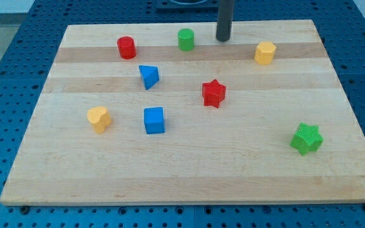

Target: Slide the blue triangle diagonally top right to the yellow heart

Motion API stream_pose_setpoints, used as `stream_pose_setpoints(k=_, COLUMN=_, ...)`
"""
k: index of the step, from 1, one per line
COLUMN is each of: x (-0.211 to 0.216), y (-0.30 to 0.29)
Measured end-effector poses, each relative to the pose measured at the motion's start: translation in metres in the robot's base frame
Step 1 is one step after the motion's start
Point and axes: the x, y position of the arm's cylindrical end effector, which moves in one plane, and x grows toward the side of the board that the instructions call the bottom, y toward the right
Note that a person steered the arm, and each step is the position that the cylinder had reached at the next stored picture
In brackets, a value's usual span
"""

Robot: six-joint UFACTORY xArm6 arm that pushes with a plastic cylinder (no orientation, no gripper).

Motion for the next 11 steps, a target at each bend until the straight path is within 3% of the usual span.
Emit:
stream_pose_setpoints(k=2, x=0.022, y=-0.026)
stream_pose_setpoints(k=3, x=0.072, y=-0.084)
stream_pose_setpoints(k=6, x=0.124, y=-0.094)
stream_pose_setpoints(k=9, x=0.124, y=-0.158)
stream_pose_setpoints(k=11, x=0.127, y=-0.14)
